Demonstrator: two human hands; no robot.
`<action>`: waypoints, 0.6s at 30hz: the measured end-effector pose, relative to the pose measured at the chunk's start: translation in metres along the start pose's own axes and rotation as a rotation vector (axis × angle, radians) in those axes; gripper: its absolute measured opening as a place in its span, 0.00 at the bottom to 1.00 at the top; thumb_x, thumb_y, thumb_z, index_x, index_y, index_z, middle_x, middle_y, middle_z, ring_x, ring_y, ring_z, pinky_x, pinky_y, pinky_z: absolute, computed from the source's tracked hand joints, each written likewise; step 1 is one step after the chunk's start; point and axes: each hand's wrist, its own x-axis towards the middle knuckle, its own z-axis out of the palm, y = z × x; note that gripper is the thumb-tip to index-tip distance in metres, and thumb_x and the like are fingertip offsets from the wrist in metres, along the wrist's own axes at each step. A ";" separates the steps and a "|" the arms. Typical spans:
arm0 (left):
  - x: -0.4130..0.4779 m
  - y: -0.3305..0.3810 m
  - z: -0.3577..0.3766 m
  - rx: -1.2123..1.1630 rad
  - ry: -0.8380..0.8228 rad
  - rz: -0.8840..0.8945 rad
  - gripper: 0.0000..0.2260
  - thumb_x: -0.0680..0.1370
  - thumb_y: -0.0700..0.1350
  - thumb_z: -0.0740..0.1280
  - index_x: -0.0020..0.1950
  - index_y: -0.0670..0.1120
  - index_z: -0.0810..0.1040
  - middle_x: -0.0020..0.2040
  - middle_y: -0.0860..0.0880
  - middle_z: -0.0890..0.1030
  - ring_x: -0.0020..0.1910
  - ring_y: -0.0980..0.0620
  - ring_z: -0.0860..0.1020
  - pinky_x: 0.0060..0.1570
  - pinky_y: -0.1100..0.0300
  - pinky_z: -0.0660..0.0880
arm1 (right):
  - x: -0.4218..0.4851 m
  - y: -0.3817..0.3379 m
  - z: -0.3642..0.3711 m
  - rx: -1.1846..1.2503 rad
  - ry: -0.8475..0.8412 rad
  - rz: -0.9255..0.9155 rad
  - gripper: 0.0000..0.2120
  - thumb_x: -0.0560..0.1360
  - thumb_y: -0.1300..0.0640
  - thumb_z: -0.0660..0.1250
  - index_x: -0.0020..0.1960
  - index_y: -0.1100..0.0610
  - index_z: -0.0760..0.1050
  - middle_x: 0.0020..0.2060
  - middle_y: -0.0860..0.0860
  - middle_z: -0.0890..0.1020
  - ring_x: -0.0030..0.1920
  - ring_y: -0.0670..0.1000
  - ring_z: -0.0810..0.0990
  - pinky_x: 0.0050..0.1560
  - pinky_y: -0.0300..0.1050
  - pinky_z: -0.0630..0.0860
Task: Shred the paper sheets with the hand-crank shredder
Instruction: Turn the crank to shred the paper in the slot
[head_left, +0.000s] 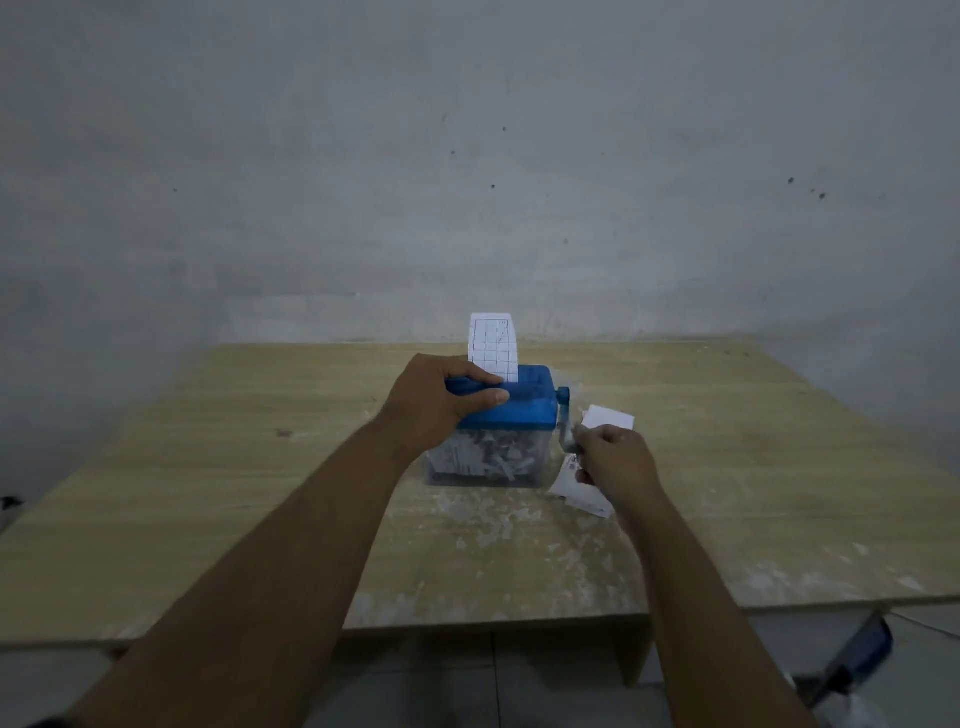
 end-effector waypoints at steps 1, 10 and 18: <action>0.000 0.000 0.000 0.006 0.005 -0.001 0.08 0.73 0.52 0.81 0.51 0.57 0.90 0.53 0.63 0.84 0.52 0.68 0.81 0.47 0.72 0.79 | -0.005 -0.005 -0.004 0.023 -0.005 0.000 0.16 0.83 0.50 0.68 0.42 0.59 0.82 0.33 0.55 0.84 0.35 0.54 0.82 0.51 0.58 0.83; -0.001 0.003 0.000 -0.008 0.017 0.018 0.10 0.73 0.50 0.82 0.53 0.52 0.90 0.51 0.58 0.87 0.50 0.64 0.84 0.45 0.72 0.79 | -0.008 -0.073 -0.037 0.061 -0.072 -0.180 0.07 0.84 0.59 0.67 0.53 0.58 0.83 0.37 0.54 0.85 0.33 0.48 0.83 0.47 0.49 0.83; -0.001 0.005 -0.001 -0.008 0.005 0.014 0.10 0.74 0.49 0.82 0.54 0.49 0.90 0.50 0.55 0.88 0.47 0.63 0.84 0.43 0.71 0.79 | 0.046 -0.096 -0.028 0.009 -0.080 -0.204 0.12 0.83 0.50 0.68 0.51 0.60 0.82 0.43 0.55 0.84 0.38 0.50 0.82 0.47 0.46 0.85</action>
